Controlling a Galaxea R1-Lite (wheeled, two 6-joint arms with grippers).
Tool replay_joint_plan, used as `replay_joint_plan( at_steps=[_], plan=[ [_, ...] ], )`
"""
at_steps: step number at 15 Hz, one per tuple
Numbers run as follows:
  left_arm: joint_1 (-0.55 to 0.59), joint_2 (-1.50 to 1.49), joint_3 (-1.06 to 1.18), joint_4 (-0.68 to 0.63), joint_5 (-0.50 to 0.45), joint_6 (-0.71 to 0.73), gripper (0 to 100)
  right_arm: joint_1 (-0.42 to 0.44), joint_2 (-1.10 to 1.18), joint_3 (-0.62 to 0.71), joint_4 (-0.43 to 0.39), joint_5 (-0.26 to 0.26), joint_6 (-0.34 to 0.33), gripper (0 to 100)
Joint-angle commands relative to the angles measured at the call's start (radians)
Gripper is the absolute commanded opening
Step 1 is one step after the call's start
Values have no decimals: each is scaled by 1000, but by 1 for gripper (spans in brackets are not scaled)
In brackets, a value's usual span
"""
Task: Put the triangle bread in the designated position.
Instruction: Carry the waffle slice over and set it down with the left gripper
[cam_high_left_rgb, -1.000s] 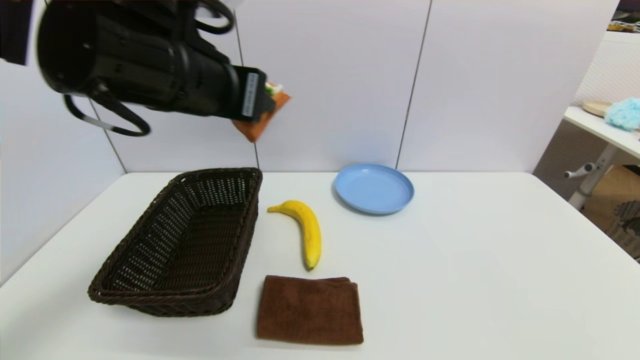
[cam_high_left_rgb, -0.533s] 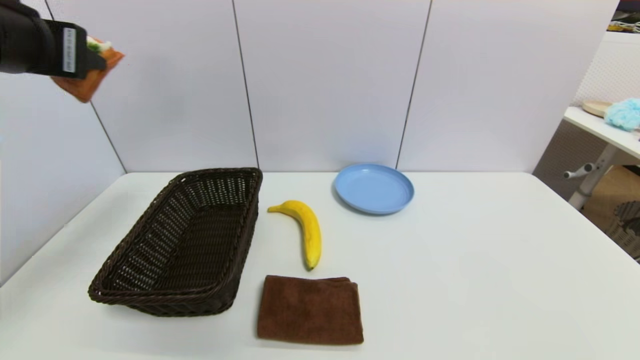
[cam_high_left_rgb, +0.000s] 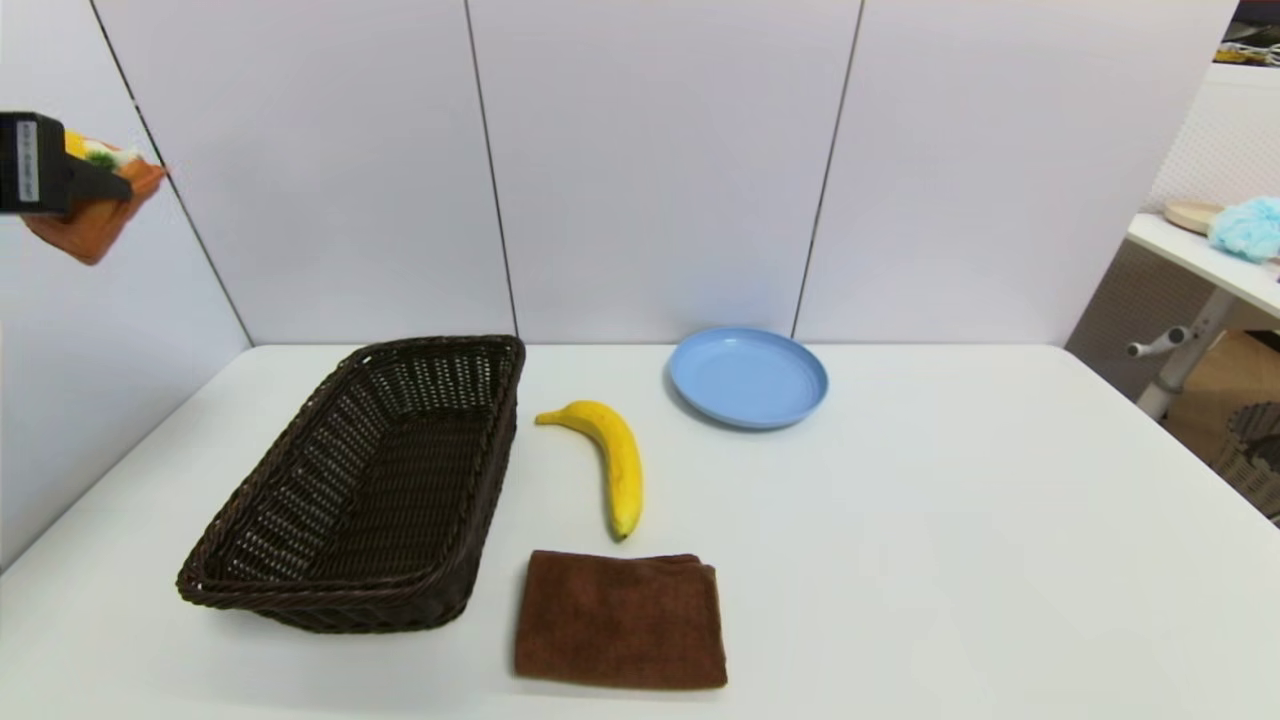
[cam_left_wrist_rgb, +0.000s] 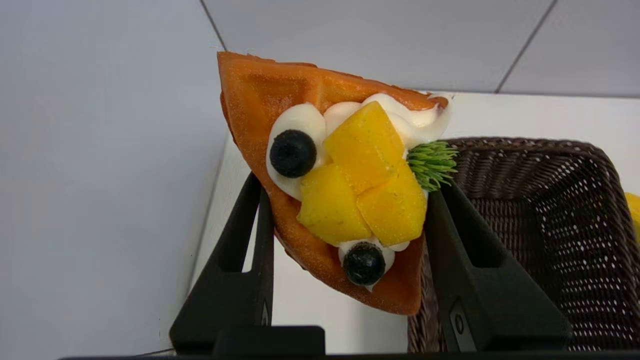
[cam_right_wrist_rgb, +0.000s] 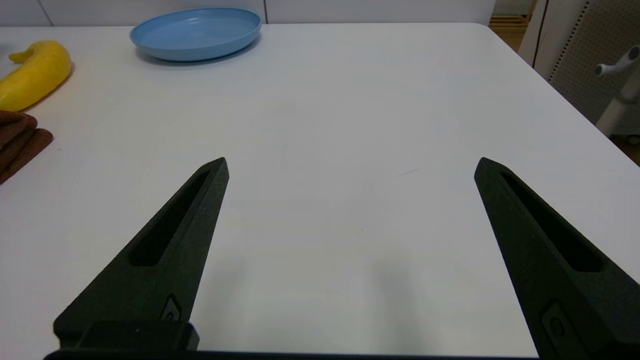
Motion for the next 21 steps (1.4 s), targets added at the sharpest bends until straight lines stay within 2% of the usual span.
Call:
replay_joint_plan(
  at_steps=[1, 4, 11, 21],
  plan=[
    [46, 10, 260, -187, -96, -1, 0, 0, 1, 0, 0, 0, 0, 100],
    [62, 36, 441, -339, -96, 9, 0, 0, 1, 2, 0, 0, 0, 100],
    [103, 120, 559, -342, -62, 32, 0, 0, 1, 2, 0, 0, 0, 100],
    [154, 234, 564, -343, -69, 27, 0, 0, 1, 0, 0, 0, 0, 100]
  ],
)
